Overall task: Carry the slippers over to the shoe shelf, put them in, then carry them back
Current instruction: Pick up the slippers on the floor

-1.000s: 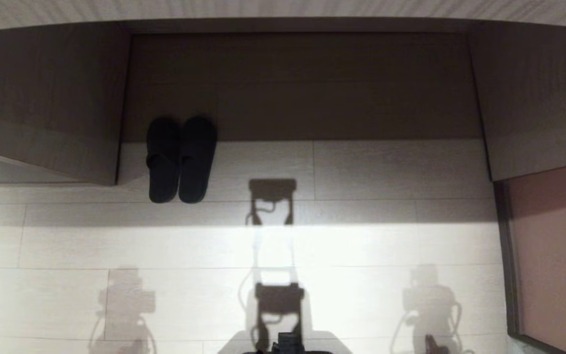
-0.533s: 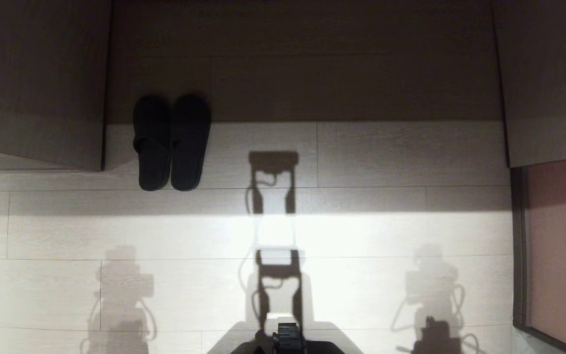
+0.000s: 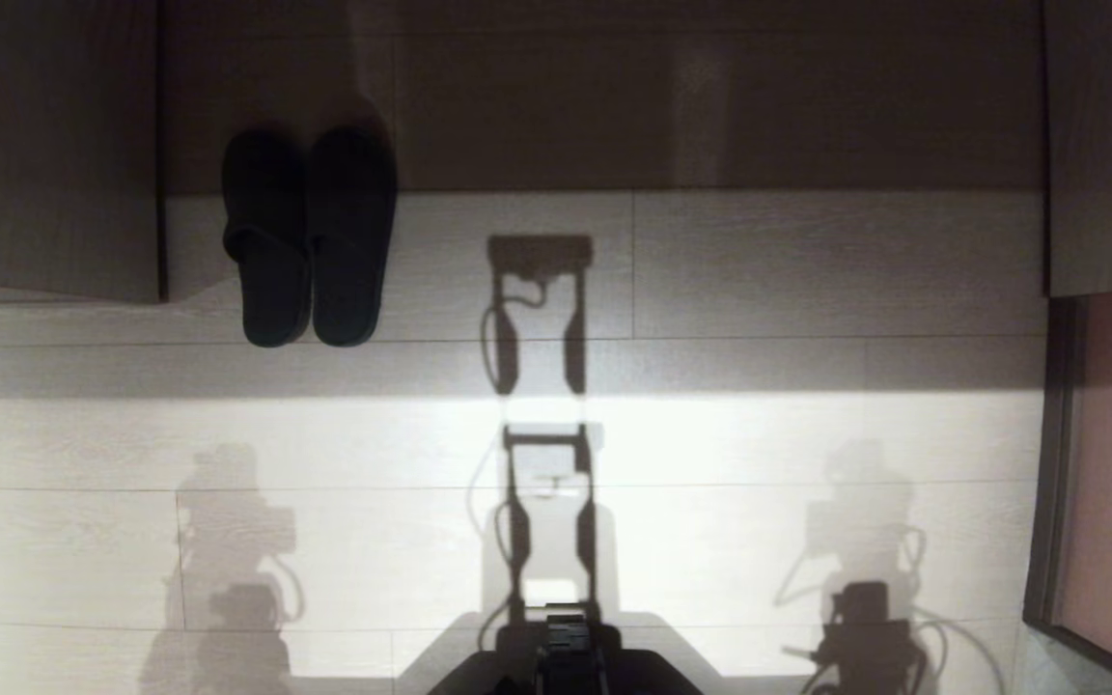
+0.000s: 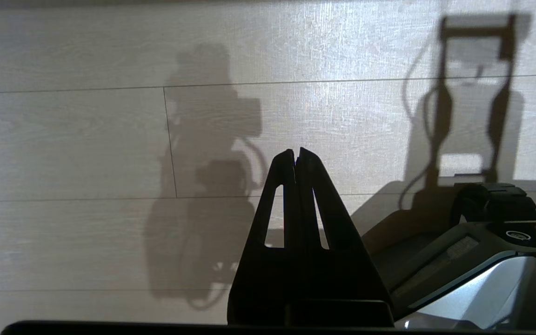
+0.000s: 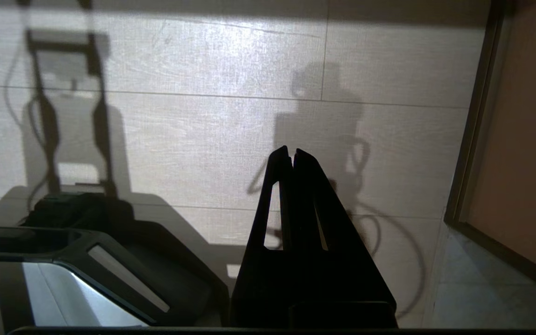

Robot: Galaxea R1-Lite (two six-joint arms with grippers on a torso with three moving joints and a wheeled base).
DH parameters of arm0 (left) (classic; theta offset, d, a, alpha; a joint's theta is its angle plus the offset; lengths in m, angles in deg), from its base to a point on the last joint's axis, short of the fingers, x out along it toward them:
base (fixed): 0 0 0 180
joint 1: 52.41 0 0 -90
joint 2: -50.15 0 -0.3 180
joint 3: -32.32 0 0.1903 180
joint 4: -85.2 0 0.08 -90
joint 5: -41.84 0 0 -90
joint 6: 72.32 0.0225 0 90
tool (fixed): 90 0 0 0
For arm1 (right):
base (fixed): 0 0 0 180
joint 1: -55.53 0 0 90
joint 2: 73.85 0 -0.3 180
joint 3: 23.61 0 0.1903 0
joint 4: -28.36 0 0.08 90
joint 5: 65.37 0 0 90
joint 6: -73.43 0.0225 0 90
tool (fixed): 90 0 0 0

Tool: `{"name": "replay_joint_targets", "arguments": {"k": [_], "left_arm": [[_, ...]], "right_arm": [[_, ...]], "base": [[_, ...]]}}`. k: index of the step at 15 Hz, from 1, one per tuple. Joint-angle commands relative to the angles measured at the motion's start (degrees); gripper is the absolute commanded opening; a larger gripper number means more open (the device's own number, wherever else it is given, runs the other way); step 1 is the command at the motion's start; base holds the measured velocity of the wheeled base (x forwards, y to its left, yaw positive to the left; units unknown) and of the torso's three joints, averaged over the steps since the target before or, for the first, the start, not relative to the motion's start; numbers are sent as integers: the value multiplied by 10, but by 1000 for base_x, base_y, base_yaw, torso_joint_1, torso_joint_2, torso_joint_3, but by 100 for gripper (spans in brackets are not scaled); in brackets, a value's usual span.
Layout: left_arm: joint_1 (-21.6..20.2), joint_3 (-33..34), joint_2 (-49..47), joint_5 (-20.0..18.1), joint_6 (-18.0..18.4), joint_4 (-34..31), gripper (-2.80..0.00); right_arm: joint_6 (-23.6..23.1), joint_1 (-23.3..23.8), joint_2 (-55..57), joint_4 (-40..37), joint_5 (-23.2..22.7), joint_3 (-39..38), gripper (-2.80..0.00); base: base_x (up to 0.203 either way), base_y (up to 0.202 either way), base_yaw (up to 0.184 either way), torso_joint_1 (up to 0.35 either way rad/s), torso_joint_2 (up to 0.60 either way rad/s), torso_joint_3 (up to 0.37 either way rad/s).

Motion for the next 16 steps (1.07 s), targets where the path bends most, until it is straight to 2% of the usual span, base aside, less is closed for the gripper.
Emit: {"name": "replay_joint_targets", "arguments": {"k": [1, 11, 16], "left_arm": [[0, 0, 0, 0, 0, 0, -280], [0, 1, 0, 0, 0, 1, -280], [0, 1, 0, 0, 0, 1, -280]], "right_arm": [[0, 1, 0, 0, 0, 0, -280], [0, 1, 0, 0, 0, 0, -280], [0, 0, 0, 0, 0, 0, -280]], "base": [[0, 0, 0, -3, 2, -196], [0, 0, 0, 2, 2, -195], [0, 0, 0, 2, 2, -34]]}}
